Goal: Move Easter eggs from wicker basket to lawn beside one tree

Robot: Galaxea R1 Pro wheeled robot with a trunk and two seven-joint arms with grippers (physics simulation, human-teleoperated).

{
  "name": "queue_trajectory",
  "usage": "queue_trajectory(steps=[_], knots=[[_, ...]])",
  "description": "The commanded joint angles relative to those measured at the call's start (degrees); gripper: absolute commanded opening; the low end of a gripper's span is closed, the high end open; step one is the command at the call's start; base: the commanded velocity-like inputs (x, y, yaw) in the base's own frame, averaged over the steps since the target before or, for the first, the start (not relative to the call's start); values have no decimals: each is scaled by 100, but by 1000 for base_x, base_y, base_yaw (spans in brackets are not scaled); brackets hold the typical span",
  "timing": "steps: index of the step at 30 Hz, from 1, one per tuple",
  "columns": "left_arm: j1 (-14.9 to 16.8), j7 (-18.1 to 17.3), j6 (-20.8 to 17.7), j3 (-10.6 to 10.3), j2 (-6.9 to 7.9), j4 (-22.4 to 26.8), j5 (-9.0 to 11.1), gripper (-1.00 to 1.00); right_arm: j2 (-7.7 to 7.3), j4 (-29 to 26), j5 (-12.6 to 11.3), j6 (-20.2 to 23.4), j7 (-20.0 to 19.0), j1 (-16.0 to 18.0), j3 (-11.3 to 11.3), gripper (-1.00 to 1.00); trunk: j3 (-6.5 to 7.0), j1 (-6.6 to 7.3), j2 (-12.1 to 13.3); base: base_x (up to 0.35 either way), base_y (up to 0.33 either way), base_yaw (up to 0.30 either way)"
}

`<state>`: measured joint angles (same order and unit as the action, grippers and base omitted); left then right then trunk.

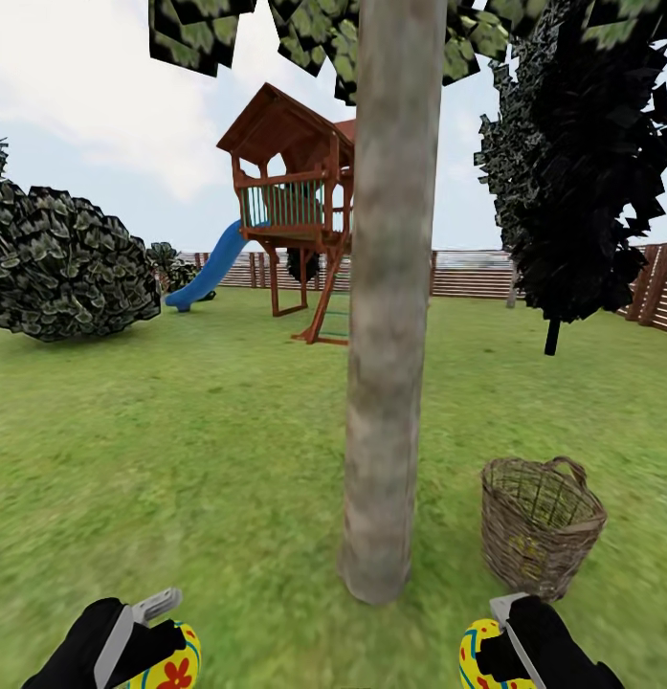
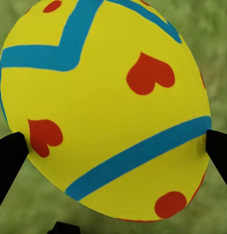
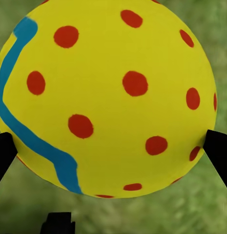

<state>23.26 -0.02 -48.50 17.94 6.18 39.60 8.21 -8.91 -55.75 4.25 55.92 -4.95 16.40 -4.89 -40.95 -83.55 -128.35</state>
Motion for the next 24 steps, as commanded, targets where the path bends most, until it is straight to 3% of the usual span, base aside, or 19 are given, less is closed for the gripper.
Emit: queue_trajectory(steps=[1,24], knots=[[3,1,-28,5,-2,4,23,-100,-5,-6,50,24,-50,4,-12,-100,-25,-22,-45,0,0,0],[3,5,-28,38,17,4,21,-100,-12,-6,52,24,-50,4,-6,-100,-438,-527,-967,0,0,0]])
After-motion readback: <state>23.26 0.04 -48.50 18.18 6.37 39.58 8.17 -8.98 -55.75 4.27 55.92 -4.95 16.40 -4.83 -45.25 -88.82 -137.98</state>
